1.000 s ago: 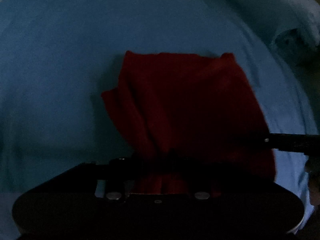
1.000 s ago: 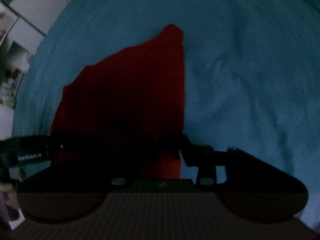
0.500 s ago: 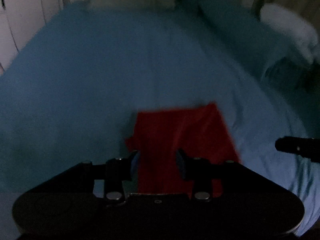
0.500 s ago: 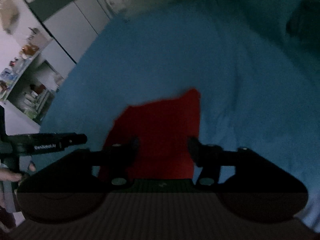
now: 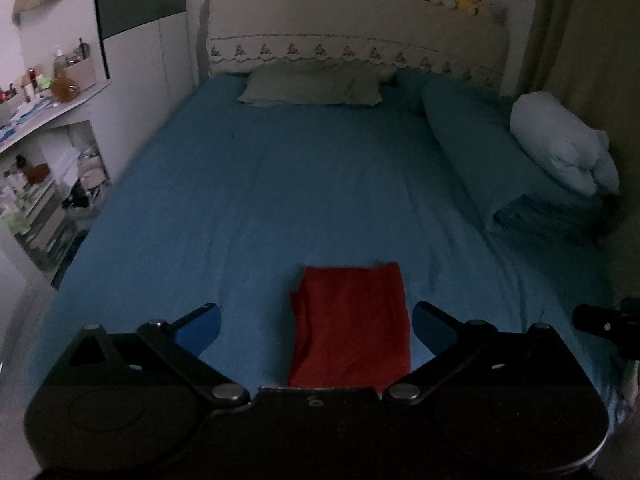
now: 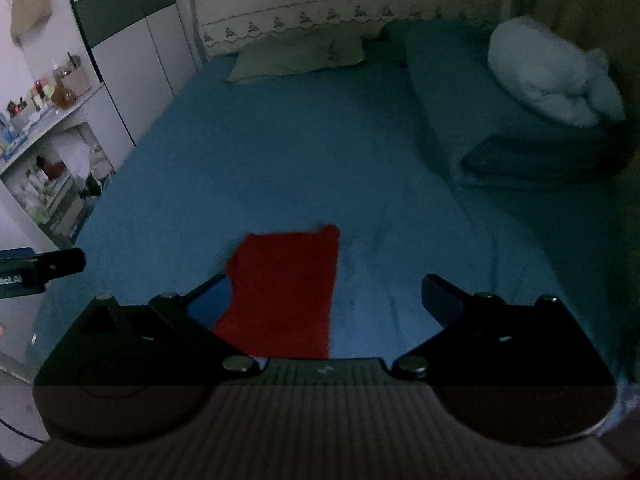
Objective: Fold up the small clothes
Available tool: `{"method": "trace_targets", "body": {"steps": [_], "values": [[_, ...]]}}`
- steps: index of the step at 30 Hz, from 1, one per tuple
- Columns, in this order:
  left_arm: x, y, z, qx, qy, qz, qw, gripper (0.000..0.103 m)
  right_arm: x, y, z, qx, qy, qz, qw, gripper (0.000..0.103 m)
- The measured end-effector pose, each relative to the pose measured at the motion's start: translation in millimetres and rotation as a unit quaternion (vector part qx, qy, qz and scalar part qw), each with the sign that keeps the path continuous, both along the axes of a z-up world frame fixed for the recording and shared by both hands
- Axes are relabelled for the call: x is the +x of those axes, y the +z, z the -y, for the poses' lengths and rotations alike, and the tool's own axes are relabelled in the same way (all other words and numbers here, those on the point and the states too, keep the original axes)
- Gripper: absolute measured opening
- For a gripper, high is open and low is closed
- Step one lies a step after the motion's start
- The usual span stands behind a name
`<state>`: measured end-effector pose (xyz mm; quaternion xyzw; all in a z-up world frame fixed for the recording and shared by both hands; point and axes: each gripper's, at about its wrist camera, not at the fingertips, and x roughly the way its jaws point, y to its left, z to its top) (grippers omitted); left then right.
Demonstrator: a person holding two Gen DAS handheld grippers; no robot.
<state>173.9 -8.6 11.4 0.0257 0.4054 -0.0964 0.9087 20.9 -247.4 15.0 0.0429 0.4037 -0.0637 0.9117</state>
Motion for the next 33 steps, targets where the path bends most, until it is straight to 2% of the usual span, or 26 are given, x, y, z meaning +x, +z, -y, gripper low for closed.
{"method": "trace_targets", "body": {"steps": [3,6,9,11,19,33], "values": [[-33,12,-8,0.019,0.006,-0.006,0.9998,0.103,-32,12,-14,-0.028,-0.008,-0.021,0.999,0.103],[-52,11,-12,0.023,0.01,-0.012,0.9996,0.103,-60,11,-22,-0.021,-0.011,-0.045,0.999,0.103],[-66,16,-23,0.014,0.01,-0.015,0.9997,0.103,-77,8,-30,-0.014,-0.026,-0.063,0.998,0.103],[-72,18,-25,0.02,0.008,-0.016,0.9996,0.103,-84,5,-37,-0.013,-0.032,-0.074,0.997,0.103],[-87,23,-25,0.038,-0.009,-0.005,0.9992,0.103,-88,2,-42,-0.005,-0.048,-0.094,0.994,0.103],[-90,24,-17,0.043,-0.021,0.004,0.9989,0.103,-94,9,-45,-0.013,-0.059,-0.084,0.995,0.103]]}}
